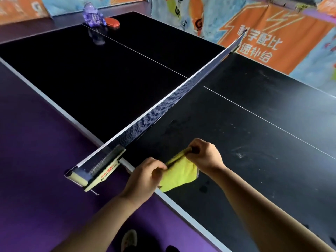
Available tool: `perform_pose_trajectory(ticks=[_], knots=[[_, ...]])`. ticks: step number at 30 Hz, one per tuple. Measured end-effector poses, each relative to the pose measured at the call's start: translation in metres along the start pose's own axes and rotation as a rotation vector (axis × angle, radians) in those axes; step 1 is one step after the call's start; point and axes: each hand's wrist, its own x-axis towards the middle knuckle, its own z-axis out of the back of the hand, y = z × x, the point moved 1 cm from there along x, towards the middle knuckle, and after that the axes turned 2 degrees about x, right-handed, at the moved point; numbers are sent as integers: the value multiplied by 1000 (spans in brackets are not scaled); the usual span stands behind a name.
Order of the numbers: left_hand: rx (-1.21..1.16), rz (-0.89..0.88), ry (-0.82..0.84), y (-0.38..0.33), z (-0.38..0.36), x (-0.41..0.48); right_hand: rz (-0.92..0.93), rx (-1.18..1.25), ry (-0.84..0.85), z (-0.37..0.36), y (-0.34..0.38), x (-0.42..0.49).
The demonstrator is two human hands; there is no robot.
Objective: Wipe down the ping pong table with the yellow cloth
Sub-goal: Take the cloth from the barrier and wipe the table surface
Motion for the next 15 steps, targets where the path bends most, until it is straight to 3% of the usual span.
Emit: perform_pose_trajectory(ticks=[4, 8, 15], knots=[[15, 197, -44, 31, -12, 4, 45, -230, -25, -29, 27, 26], [142, 409, -59, 86, -6, 6, 38, -245, 126, -88, 42, 51], [271, 336, 9, 152, 13, -7, 125, -158, 200, -157, 48, 74]])
